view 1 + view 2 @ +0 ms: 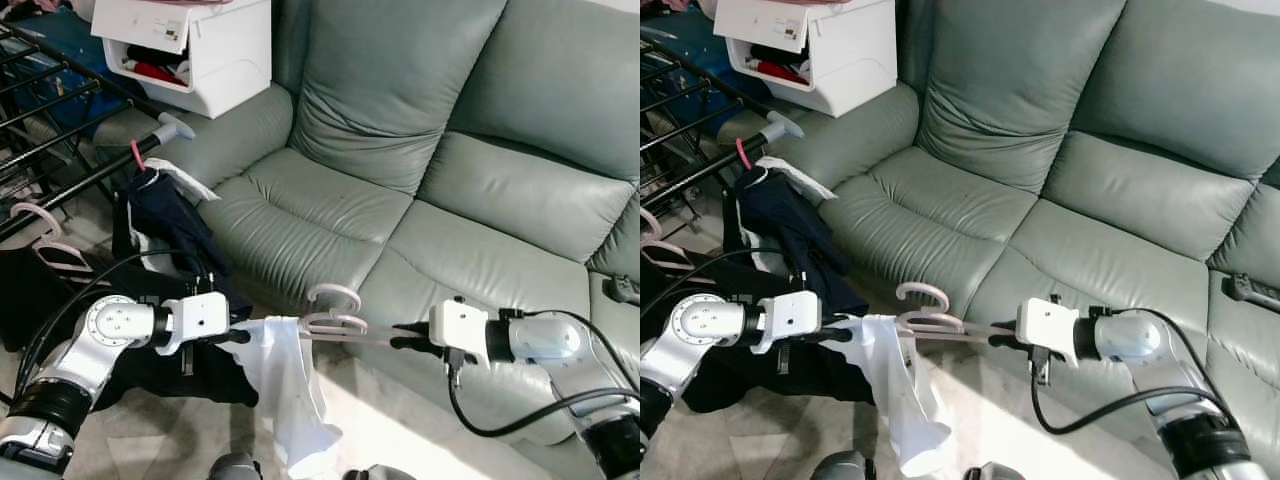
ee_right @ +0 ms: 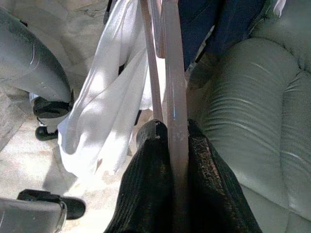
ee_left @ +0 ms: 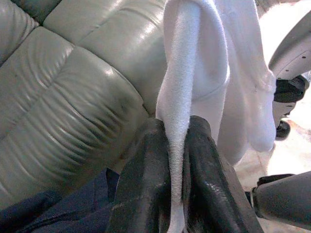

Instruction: Hang hanger

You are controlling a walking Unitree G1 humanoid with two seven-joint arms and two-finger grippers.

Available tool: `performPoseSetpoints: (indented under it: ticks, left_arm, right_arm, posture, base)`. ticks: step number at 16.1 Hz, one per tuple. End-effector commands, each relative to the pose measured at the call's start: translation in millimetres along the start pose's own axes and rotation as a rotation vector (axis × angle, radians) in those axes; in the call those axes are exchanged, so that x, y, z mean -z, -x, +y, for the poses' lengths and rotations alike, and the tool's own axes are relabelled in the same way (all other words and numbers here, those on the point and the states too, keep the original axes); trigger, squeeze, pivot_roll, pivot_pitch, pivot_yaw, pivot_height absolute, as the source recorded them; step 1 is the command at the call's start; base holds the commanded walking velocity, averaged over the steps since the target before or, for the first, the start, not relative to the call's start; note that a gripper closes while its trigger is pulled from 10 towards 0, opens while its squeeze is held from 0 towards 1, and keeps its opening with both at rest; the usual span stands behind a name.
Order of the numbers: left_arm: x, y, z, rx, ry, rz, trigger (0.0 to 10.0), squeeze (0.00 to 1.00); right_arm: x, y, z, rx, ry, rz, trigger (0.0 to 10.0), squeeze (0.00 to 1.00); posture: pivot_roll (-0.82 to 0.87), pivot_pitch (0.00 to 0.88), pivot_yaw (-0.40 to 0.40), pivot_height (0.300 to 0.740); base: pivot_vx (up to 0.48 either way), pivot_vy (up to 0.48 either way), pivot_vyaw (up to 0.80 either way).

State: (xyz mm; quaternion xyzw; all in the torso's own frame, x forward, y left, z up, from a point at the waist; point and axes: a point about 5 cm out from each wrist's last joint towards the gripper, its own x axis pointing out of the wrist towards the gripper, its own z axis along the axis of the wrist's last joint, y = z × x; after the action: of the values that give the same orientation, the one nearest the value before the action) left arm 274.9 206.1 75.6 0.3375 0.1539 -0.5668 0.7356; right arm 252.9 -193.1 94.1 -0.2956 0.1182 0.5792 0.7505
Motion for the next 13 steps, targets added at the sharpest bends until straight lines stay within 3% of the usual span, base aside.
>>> performPoseSetpoints:
  ticks: [1, 6, 9, 13]
  left_arm:
    - [-5, 0.0, 3.9, -0.025, 0.015, -0.047, 0.0, 0.00]
    - [3, 2.4, 4.0, -0.069, 0.037, -0.005, 0.0, 0.00]
    - [7, 5.3, 5.8, -0.122, 0.085, -0.015, 0.0, 0.00]
    - [13, 7.9, 12.1, -0.236, 0.156, -0.016, 0.0, 0.00]
  right_arm:
    - [-5, -2.8, -2.6, -0.006, -0.048, -0.044, 10.0, 1.00]
    - [-11, 0.1, -13.2, 0.028, -0.082, -0.083, 10.0, 1.00]
    - [-32, 15.7, -27.6, -0.003, -0.259, -0.236, 10.0, 1.00]
    - [-61, 45.7, -63.1, 0.078, -0.323, -0.397, 10.0, 1.00]
  posture:
    - [-0.04, 0.000, -0.038, 0.740]
    - [-0.04, 0.000, -0.038, 0.740]
    - [-0.04, 0.000, -0.039, 0.740]
    - [-0.04, 0.000, -0.035, 0.740]
  base:
    - [0.000, 0.000, 0.00]
    - [0.000, 0.000, 0.00]
    - [0.000, 0.000, 0.00]
    - [0.000, 0.000, 0.00]
